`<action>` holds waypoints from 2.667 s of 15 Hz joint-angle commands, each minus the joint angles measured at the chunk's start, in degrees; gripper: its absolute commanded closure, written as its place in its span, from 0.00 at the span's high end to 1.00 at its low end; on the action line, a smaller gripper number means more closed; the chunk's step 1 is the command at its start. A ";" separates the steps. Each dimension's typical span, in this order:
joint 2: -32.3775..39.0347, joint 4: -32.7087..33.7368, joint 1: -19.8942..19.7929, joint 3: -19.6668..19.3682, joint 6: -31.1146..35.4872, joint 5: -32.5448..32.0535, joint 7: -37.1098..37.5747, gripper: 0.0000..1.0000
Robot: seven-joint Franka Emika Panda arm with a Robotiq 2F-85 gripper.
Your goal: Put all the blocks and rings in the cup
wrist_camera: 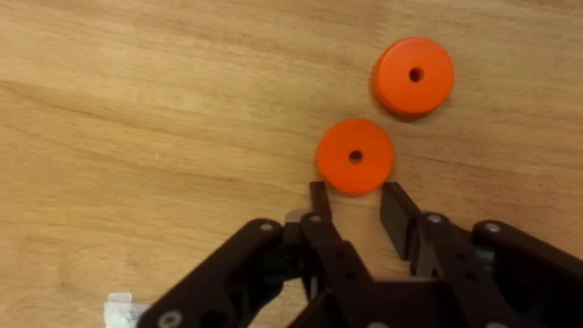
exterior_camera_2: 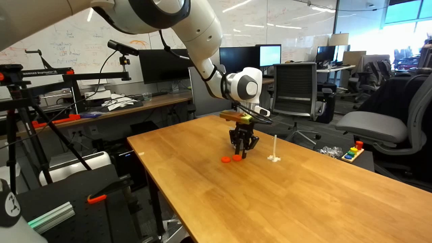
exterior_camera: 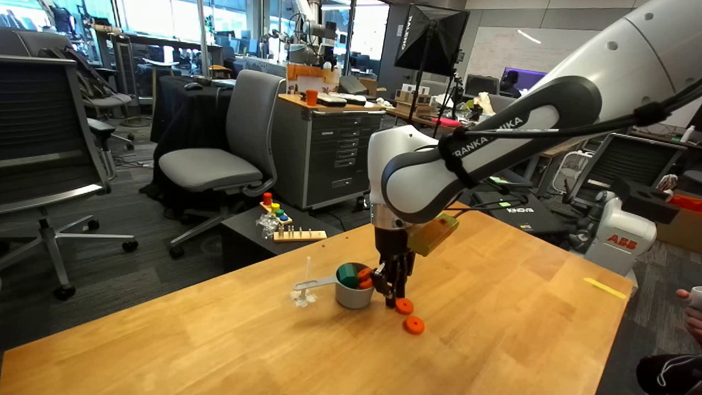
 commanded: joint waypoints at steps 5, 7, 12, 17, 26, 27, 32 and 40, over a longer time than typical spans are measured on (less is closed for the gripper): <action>0.26 0.85 -0.29 -0.36 -1.74 0.25 0.99 0.81; 0.33 0.69 -0.46 -0.31 -1.77 0.43 1.23 0.95; 0.50 -0.25 -0.48 -0.17 -1.59 0.86 2.24 1.00; 0.48 -0.96 -0.36 -0.14 -1.34 1.41 3.85 1.00; -0.28 -2.49 0.15 -0.19 -0.32 1.45 5.76 1.00; -0.33 -2.66 0.20 -0.15 -0.16 1.47 5.89 1.00; -0.37 -3.14 0.61 0.00 0.36 1.55 6.47 1.00; -0.97 -4.20 0.58 0.14 0.76 2.20 8.02 1.00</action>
